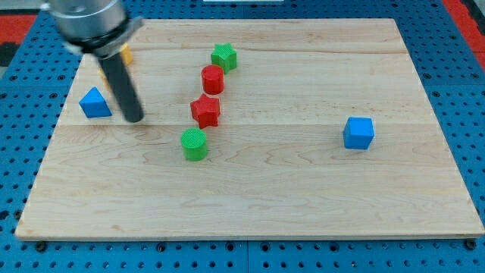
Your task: Move your arm to the parallel right of blue cube
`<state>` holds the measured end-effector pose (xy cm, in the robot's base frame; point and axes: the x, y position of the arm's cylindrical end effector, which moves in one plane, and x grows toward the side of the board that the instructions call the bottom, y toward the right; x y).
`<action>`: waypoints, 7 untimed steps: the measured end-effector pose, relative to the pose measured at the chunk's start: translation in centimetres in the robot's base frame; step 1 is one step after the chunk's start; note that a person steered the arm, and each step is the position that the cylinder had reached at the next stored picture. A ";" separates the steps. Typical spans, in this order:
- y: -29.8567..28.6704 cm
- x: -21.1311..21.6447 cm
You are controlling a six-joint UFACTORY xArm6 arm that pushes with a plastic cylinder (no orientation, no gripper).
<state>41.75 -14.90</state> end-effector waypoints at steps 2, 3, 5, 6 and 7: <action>-1.3 -7.8; -1.2 -6.4; -3.2 -6.3; -5.1 -6.3; -5.9 -6.2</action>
<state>35.59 -20.77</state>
